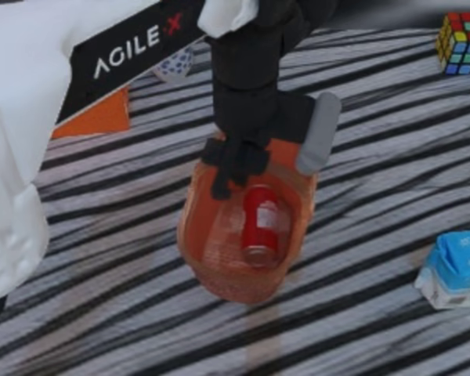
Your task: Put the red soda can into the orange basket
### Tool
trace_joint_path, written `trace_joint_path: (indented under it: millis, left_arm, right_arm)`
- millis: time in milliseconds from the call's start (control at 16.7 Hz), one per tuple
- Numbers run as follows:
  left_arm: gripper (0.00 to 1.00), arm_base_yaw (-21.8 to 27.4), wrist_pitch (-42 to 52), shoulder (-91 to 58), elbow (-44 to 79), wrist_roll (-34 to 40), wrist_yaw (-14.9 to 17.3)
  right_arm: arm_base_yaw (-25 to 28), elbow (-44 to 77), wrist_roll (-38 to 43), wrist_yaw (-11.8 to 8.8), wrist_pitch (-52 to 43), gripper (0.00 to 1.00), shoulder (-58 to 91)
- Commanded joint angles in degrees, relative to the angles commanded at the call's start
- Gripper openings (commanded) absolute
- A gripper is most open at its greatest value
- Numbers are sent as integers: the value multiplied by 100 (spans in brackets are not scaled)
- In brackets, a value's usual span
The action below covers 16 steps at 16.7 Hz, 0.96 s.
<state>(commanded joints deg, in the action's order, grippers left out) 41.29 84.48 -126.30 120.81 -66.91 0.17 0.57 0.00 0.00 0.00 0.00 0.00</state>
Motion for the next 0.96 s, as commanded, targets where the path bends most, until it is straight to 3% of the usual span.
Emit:
trace_joint_path:
  millis: [480, 960]
  left_arm:
    - [0, -7, 21, -10, 17, -14, -1]
    - [0, -321, 1168, -7, 1165, -207, -1]
  right_arm:
    - [0, 0, 0, 0, 0, 100, 0]
    - [0, 0, 0, 0, 0, 100, 0]
